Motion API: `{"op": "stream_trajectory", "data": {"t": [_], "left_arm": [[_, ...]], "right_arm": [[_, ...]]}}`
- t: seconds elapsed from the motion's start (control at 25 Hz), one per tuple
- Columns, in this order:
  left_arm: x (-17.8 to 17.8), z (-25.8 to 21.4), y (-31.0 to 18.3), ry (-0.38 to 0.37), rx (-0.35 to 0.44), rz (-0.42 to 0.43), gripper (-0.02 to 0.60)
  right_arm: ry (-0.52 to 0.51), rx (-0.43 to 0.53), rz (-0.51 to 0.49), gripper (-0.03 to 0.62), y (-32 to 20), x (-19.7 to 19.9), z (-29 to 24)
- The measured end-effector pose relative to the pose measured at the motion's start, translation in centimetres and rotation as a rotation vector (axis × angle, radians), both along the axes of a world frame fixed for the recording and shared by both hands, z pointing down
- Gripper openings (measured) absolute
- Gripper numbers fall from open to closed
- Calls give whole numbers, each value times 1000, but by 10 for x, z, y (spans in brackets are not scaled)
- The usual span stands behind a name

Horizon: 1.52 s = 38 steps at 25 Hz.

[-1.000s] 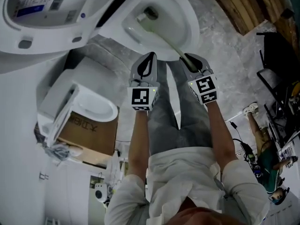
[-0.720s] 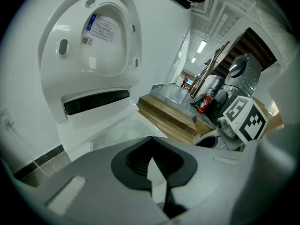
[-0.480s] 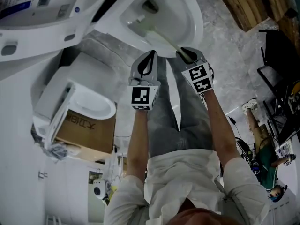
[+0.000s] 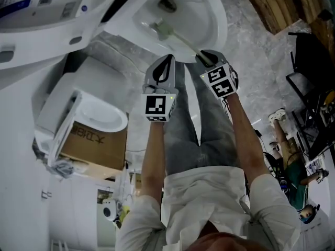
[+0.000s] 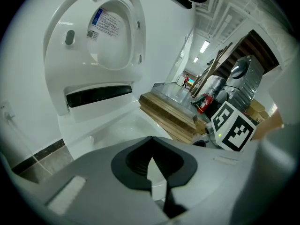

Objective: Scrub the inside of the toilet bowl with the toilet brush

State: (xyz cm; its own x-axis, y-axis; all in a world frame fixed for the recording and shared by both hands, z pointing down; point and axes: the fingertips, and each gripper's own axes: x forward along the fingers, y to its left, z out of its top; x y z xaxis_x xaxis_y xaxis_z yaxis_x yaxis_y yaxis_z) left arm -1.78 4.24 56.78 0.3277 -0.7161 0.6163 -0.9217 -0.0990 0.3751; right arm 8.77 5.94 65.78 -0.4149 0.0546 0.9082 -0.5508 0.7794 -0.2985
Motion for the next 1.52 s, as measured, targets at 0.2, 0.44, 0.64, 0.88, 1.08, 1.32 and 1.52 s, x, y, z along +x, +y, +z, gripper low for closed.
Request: {"op": "stream_trajectory", "data": {"t": [0.2,0.44,0.64,0.88,1.08,1.32,1.52], "left_arm": [[2,3,1,7,-9,3,18],[5,3,-2,9,3,6,18],[9,4,-3,16,4,11,18],[14,5,-3,25,3,17,18],[18,6,-2,32,2,19,18],[19,8,-4,38,2,10,18],[20,9,-6,50,1,0,18]], "right_arm": [[36,12,-66,87,0,6,0],[85,24,-129,87,2,25,0],[131,49,-215,87,1,43,1],[196,98,-345,87,-4,63,4],[255,157,-483,87,-12,78,7],[328,230,-670,87,-27,92,14],[372,274,-776,87,-49,99,16]]}}
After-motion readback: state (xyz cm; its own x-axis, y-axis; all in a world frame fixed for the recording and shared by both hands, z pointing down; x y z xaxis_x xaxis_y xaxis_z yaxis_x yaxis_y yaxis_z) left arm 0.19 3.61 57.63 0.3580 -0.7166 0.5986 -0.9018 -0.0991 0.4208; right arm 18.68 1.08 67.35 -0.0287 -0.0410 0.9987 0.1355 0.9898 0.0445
